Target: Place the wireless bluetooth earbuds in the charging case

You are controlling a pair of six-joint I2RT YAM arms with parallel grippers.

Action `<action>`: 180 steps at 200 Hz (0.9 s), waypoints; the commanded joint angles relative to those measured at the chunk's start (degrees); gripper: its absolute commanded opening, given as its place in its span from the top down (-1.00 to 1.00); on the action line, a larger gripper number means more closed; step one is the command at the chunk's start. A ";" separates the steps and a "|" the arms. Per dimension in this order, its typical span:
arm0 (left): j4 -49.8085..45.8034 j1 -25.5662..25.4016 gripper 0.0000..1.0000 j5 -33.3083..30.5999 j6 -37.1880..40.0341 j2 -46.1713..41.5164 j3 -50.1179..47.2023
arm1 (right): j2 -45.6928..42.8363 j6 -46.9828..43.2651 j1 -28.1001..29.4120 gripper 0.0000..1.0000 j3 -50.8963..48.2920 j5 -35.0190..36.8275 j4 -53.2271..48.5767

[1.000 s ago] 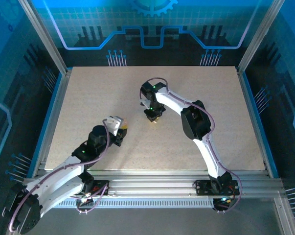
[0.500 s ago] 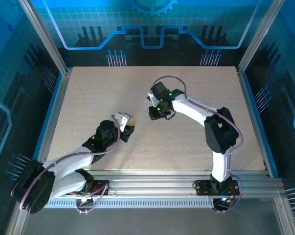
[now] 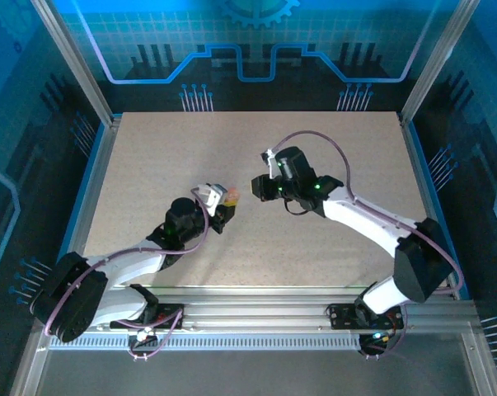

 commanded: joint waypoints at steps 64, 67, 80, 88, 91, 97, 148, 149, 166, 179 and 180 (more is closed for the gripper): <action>9.64 -0.53 0.72 5.83 -1.83 -0.21 0.73 | -10.76 7.82 6.00 0.62 -11.88 7.34 21.34; 9.99 -0.53 0.71 6.04 -1.90 -0.21 0.62 | -10.75 7.98 6.28 0.62 -12.05 7.60 21.73; 11.06 -0.50 0.72 6.65 -2.00 -0.23 0.37 | -10.38 8.54 7.19 0.62 -12.77 8.63 23.68; 11.47 -0.53 0.71 6.95 -2.00 -0.26 0.13 | -10.05 8.91 7.53 0.61 -13.05 8.90 24.82; 11.65 -0.49 0.71 7.10 -1.94 -0.28 0.19 | -9.83 9.08 7.56 0.61 -13.01 8.84 25.13; 11.94 -0.53 0.72 7.33 -1.92 -0.37 0.02 | -9.41 9.23 7.76 0.61 -12.93 8.71 25.70; 11.47 -0.51 0.71 7.38 -1.82 -2.22 -0.42 | -6.65 8.98 8.60 0.63 -11.34 8.76 28.56; 11.49 -0.52 0.71 7.39 -1.82 -2.27 -0.42 | -6.65 8.98 8.60 0.63 -11.34 8.76 28.56; 11.46 -0.50 0.71 7.14 -2.11 -2.81 -0.42 | -6.29 9.02 8.83 0.63 -11.60 9.10 29.13; 11.69 -0.48 0.70 7.30 -2.56 -3.10 -0.35 | -6.08 9.25 8.95 0.63 -11.94 9.25 29.76; 11.69 -0.50 0.71 7.31 -2.59 -3.11 -0.34 | -6.03 9.25 8.96 0.63 -11.95 9.25 29.78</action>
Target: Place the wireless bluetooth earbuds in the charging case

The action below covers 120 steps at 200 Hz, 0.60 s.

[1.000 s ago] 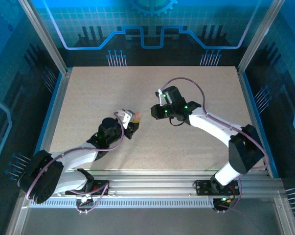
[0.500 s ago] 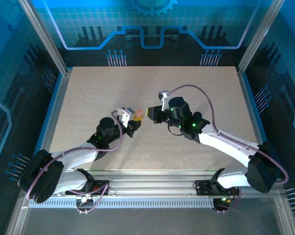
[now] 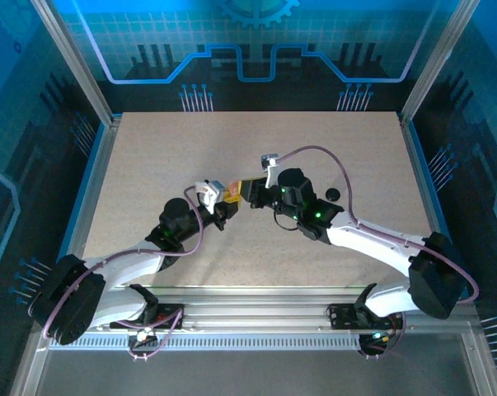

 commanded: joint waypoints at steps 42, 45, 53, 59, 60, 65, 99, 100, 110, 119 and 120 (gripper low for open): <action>3.04 -0.47 0.70 0.51 -1.46 -2.35 -0.39 | 0.53 1.16 1.30 0.63 0.17 0.99 4.01; 3.10 -0.46 0.70 0.41 -1.46 -2.43 -0.36 | 0.50 1.13 1.33 0.63 0.16 0.99 3.98; 3.12 -0.48 0.70 0.19 -1.46 -2.59 -0.47 | 0.34 1.27 1.38 0.63 0.02 0.94 3.92; 3.24 -0.48 0.70 -0.11 -1.46 -2.69 -0.44 | 0.18 1.26 1.36 0.63 -0.10 0.94 3.92; 3.26 -0.48 0.70 -0.14 -1.46 -2.74 -0.44 | 0.17 1.27 1.43 0.63 -0.11 0.95 3.92; 3.24 -0.47 0.70 -0.40 -1.46 -2.85 -0.53 | 0.01 1.34 1.44 0.63 -0.19 0.87 3.85; 3.59 -0.48 0.69 -1.51 -0.89 -3.70 -0.88 | -0.70 1.85 1.69 0.63 -0.91 0.73 3.09; 3.61 -0.48 0.70 -1.50 -0.87 -3.73 -0.93 | -0.71 1.83 1.73 0.63 -0.91 0.80 3.07; 3.55 -0.45 0.69 -1.67 -0.76 -4.00 -0.97 | -0.86 2.12 1.81 0.63 -0.90 0.73 2.95; 3.58 -0.46 0.70 -1.76 -0.67 -4.10 -0.97 | -0.95 2.23 1.92 0.63 -0.90 0.77 3.02; 3.60 -0.43 0.70 -1.76 -0.67 -4.10 -0.97 | -0.97 2.24 1.93 0.63 -0.90 0.77 3.03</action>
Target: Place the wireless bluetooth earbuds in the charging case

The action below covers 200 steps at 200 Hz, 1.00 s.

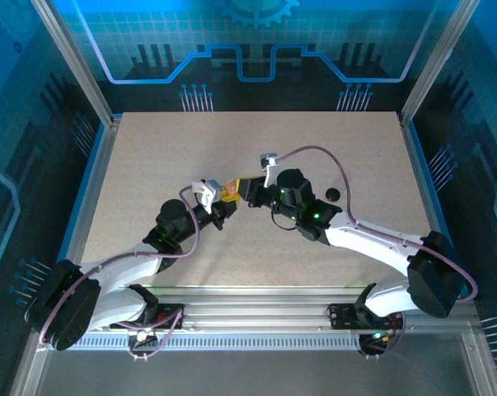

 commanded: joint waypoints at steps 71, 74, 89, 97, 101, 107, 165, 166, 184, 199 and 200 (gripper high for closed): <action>3.37 -0.48 0.69 -1.06 1.39 -2.54 -0.56 | -1.02 1.61 1.34 0.62 -2.46 -2.47 0.87; 3.41 -0.42 0.69 -1.06 1.43 -2.58 -0.60 | -1.01 1.67 1.37 0.62 -2.44 -2.65 0.86; 3.44 -0.47 0.69 -0.97 1.85 -2.74 -0.62 | -1.09 1.65 1.40 0.62 -2.41 -2.97 0.86; 3.67 -0.46 0.69 -0.93 2.11 -2.78 -0.73 | -1.19 1.75 1.37 0.62 -2.50 -3.03 0.83; 3.83 -0.48 0.69 -0.88 2.28 -2.77 -0.82 | -1.20 1.70 1.37 0.62 -2.53 -3.13 0.85; 4.11 -0.44 0.69 -0.89 2.47 -2.93 -0.98 | -1.28 1.71 1.40 0.62 -2.57 -3.30 0.85; 8.22 -0.47 0.69 -1.48 3.78 -2.76 -2.41 | -2.06 0.41 1.33 0.61 -5.08 -5.54 5.42; 8.38 -0.48 0.69 -1.53 3.80 -2.76 -2.45 | -2.07 0.43 1.29 0.61 -5.12 -5.57 5.51; 9.95 -0.46 0.69 -2.14 3.85 -2.75 -2.89 | -2.33 0.02 1.26 0.61 -5.63 -6.21 6.57; 10.33 -0.48 0.69 -1.92 4.28 -2.67 -3.02 | -2.42 -0.22 1.23 0.60 -5.60 -6.01 6.38; 10.35 -0.48 0.69 -1.84 4.30 -2.67 -3.02 | -2.42 -0.20 1.19 0.61 -5.56 -5.93 6.34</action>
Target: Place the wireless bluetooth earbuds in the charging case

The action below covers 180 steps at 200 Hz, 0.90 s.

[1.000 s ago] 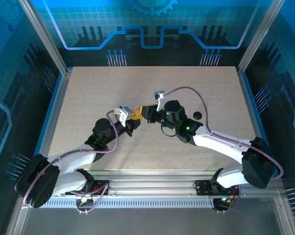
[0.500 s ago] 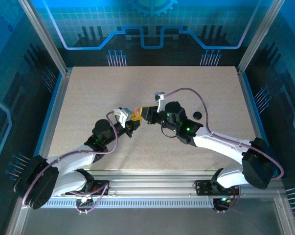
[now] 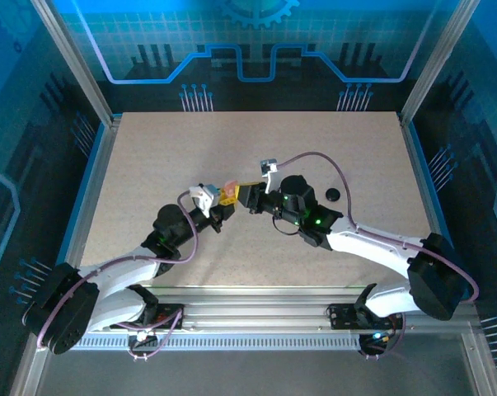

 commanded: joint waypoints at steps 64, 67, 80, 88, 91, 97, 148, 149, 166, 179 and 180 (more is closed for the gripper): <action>8.75 -0.23 0.68 4.22 2.29 -0.74 -0.61 | -2.12 -1.30 0.26 0.48 -0.01 -1.47 -2.63; 8.71 -0.26 0.68 4.21 2.29 -0.78 -0.60 | -2.25 -1.37 0.20 0.46 -0.05 -1.40 -2.64; 8.70 -0.22 0.68 4.24 2.28 -0.79 -0.52 | -2.90 -1.65 0.19 0.38 -0.13 -1.21 -2.88; 8.67 -0.24 0.68 4.32 2.30 -0.79 -0.56 | -3.29 -1.83 0.12 0.35 -0.12 -1.12 -3.07; 8.62 -0.22 0.68 4.33 2.30 -0.83 -0.55 | -3.45 -1.91 0.11 0.33 -0.11 -1.12 -3.15; 8.62 -0.26 0.68 4.44 2.22 -0.87 -0.53 | -3.71 -2.12 0.10 0.31 -0.13 -1.20 -3.29; 8.26 -0.26 0.68 5.50 2.04 -1.40 -0.53 | -5.71 -3.12 -0.31 0.05 -0.22 -1.29 -4.04; 8.31 -0.26 0.68 5.56 2.00 -1.40 -0.50 | -5.79 -3.14 -0.32 0.04 -0.21 -1.29 -4.04; 8.31 -0.22 0.68 6.12 1.79 -1.31 -0.48 | -6.63 -3.62 -0.43 0.01 -0.33 -1.11 -4.34; 8.28 -0.26 0.68 6.66 1.75 -1.23 -0.35 | -8.02 -4.40 -0.69 0.00 -0.55 -0.86 -4.94; 8.27 -0.26 0.68 6.71 1.76 -1.23 -0.33 | -8.23 -4.48 -0.73 0.00 -0.64 -0.81 -5.02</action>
